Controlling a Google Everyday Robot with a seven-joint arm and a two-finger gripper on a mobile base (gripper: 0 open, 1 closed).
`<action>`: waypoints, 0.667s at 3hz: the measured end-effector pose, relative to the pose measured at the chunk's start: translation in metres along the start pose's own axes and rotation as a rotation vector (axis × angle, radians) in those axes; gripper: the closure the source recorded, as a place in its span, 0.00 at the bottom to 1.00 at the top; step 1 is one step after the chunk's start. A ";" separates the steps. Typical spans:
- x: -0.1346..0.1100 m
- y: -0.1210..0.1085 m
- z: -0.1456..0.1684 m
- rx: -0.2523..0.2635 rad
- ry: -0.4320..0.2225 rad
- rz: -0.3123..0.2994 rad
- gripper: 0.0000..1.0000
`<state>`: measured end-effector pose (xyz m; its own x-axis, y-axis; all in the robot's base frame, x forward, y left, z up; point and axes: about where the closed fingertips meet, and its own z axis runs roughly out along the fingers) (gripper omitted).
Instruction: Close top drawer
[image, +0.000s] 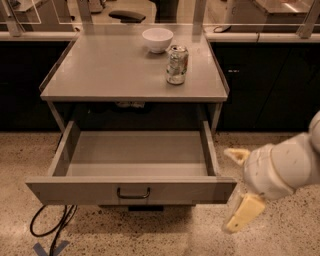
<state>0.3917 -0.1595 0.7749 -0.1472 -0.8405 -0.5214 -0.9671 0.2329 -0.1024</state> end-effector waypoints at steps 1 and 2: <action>0.022 0.051 0.096 -0.133 -0.112 0.053 0.00; 0.037 0.102 0.163 -0.273 -0.197 0.104 0.00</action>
Offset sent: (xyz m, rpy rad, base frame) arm -0.1053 0.1041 -0.2304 0.3632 0.3360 0.1131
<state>0.3212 -0.0869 0.6066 -0.2310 -0.7025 -0.6732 -0.9727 0.1507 0.1765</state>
